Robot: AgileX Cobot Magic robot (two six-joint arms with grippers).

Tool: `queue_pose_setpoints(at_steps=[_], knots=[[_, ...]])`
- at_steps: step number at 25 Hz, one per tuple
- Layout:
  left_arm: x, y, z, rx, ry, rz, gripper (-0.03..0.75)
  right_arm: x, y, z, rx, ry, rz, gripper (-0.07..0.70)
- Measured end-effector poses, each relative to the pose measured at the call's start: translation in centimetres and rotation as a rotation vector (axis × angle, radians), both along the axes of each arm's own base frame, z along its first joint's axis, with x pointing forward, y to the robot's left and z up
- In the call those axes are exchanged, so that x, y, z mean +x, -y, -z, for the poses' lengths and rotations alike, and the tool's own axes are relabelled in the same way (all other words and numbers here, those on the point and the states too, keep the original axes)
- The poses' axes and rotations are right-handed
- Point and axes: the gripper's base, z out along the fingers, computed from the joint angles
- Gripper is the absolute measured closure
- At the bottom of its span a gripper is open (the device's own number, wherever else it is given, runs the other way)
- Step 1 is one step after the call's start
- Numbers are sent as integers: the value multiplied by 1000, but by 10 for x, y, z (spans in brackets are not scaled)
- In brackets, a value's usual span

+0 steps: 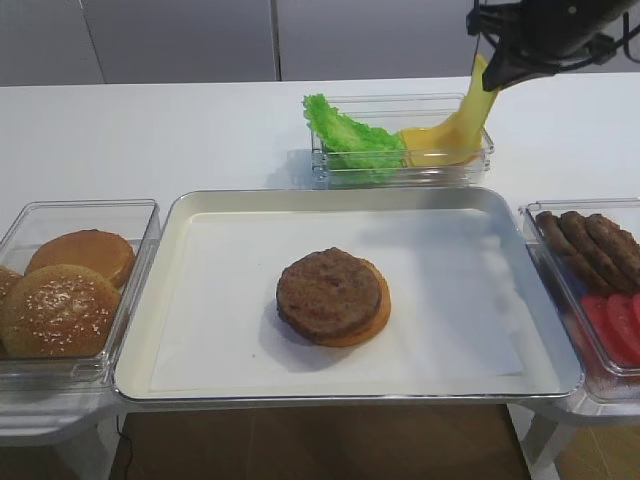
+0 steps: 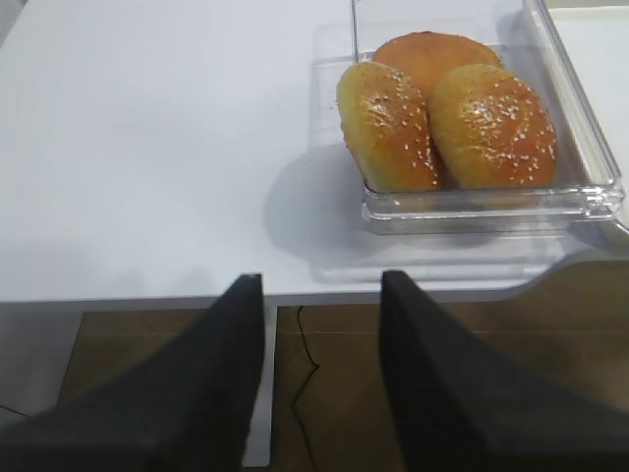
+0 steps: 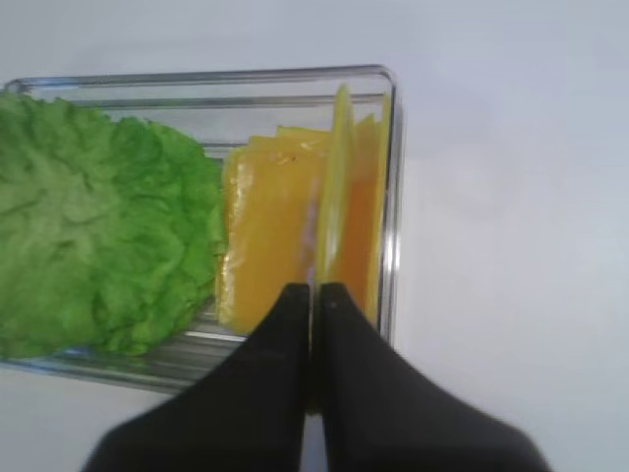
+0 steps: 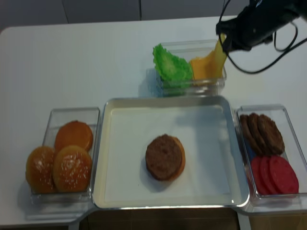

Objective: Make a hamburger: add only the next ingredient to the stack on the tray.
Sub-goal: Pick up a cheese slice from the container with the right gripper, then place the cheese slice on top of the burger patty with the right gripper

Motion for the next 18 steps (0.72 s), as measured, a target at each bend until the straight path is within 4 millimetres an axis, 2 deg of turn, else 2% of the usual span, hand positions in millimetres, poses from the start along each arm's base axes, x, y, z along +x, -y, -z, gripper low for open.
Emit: queue_pose_setpoints(at_steps=[6,9,12,18], knots=[[0,0,0,0,0,0,422,-26,0,-41,17,41,-29,601],[0,0,0,0,0,0,422,-40,0,-53,31,48,-39,601],[0,0,0,0,0,0,422,-57,0,-56,54,35,-43,601],[0,0,0,0,0,0,422,-101,0,-47,94,-4,-77,601]])
